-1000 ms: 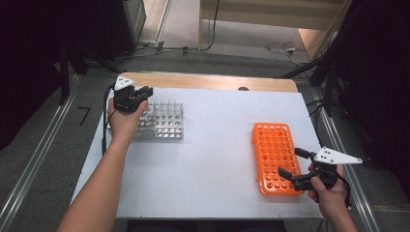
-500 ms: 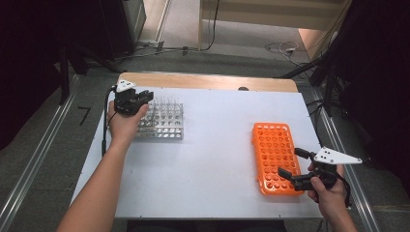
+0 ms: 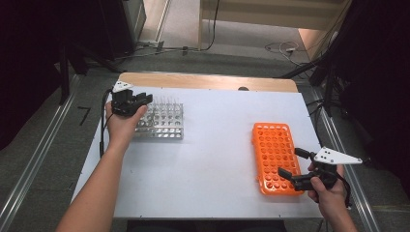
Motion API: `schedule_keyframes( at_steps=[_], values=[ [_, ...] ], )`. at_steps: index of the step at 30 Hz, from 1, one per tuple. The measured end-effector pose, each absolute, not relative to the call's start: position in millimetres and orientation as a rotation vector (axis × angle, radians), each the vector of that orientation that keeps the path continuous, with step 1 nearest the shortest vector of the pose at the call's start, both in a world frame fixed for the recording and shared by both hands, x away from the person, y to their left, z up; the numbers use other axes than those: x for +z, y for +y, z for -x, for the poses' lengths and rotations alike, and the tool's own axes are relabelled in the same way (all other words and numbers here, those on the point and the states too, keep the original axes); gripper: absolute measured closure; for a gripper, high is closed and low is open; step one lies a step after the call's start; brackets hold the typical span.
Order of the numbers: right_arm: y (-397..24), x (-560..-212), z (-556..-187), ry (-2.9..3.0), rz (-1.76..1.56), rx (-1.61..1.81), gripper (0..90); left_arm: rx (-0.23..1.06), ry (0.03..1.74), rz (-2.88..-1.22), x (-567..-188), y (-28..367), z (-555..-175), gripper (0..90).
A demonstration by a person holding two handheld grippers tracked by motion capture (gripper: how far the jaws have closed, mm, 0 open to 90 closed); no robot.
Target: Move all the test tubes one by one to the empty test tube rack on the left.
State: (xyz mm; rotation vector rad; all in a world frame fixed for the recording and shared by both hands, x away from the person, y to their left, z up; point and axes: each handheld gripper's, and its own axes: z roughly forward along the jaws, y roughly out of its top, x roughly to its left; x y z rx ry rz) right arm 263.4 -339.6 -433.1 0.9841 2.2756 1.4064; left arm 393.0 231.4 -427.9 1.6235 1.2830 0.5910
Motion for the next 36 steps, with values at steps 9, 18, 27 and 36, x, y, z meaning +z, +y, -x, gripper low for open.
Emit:
schedule_keyframes(
  at_steps=[9, 18, 27, 36],
  values=[
    [-339.5, -432.5, -263.6, 2.274, -0.979, 1.413, 0.0, 0.551, 1.218, -1.607, -415.4, 233.1, -370.6, 31.5],
    [-338.3, -431.5, -262.7, 2.267, -0.986, 1.412, 0.0, 0.533, 1.182, -1.617, -414.8, 230.3, -346.6, 10.1],
    [-336.7, -432.3, -262.9, 2.265, -0.982, 1.407, 0.0, 0.497, 1.116, -1.605, -417.7, 218.1, -318.0, 3.1],
    [-334.9, -434.4, -263.7, 2.269, -0.982, 1.401, 0.0, 0.493, 1.069, -1.608, -419.1, 211.8, -289.8, 1.3]
  ],
)
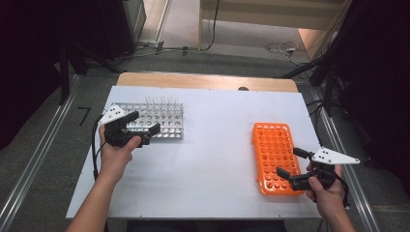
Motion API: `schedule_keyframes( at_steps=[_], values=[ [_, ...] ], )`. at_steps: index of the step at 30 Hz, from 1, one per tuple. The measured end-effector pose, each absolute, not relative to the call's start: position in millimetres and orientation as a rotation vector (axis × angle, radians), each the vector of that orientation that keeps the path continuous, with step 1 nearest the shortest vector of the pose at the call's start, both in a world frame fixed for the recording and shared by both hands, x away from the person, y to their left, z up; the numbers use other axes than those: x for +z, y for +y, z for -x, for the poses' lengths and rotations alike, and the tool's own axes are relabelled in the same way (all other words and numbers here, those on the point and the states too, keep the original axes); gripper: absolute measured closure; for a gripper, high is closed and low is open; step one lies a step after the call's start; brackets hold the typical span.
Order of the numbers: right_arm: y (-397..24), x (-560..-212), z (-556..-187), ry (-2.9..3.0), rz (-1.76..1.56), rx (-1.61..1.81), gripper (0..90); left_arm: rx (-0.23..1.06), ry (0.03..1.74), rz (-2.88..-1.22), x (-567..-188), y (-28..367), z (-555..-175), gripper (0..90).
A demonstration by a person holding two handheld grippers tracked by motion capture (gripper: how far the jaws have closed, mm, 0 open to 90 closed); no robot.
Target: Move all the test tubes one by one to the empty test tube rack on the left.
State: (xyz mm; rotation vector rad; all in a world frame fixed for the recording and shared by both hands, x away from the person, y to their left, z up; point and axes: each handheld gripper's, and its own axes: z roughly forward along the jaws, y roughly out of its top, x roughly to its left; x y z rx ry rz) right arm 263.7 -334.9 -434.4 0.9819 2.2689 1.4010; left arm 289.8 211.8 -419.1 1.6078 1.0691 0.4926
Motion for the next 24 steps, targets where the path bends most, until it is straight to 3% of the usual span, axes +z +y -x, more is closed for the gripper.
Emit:
schedule_keyframes(
  at_steps=[24],
  values=[
    [-341.5, -442.2, -267.6, 2.243, -1.002, 1.388, 0.0, 0.487, 0.959, -1.581, -417.6, 200.8, -218.7, 1.2]
  ],
)
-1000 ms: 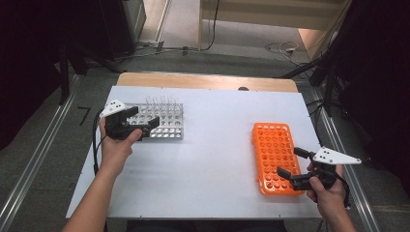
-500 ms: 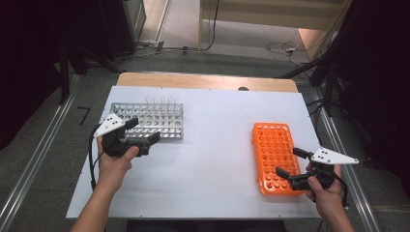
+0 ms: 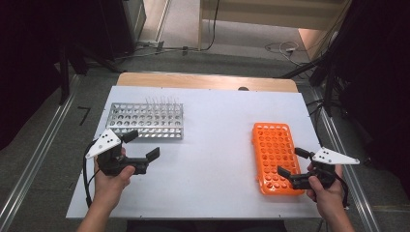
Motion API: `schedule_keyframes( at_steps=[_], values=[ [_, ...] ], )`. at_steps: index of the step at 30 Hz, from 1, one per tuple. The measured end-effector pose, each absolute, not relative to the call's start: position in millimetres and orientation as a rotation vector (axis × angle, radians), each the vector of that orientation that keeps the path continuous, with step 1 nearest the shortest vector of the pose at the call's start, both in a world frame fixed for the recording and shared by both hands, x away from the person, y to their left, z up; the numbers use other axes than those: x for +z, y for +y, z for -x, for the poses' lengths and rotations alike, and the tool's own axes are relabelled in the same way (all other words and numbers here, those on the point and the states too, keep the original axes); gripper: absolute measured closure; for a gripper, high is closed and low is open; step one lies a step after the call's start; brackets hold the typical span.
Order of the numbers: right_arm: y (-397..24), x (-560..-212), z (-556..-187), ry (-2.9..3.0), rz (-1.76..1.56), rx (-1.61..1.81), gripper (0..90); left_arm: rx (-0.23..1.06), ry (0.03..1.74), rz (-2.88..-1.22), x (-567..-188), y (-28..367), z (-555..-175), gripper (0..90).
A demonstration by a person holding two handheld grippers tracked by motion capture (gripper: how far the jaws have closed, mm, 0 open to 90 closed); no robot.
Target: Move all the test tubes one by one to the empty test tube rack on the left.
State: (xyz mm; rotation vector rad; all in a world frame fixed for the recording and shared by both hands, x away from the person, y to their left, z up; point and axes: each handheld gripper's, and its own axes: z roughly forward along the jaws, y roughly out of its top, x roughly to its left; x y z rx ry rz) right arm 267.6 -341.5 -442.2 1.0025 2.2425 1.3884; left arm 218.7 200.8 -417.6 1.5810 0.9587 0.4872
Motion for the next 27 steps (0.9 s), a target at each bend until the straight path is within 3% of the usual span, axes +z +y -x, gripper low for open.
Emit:
schedule_keyframes(
  at_steps=[13, 27],
  values=[
    [-356.5, -450.8, -272.3, 2.213, -1.047, 1.408, 0.0, 0.541, 0.947, -1.584, -437.8, 214.9, -189.5, 0.0],
    [-361.1, -454.2, -274.7, 2.194, -1.050, 1.417, 0.0, 0.563, 1.005, -1.554, -447.6, 227.3, -194.9, 0.0]
  ],
)
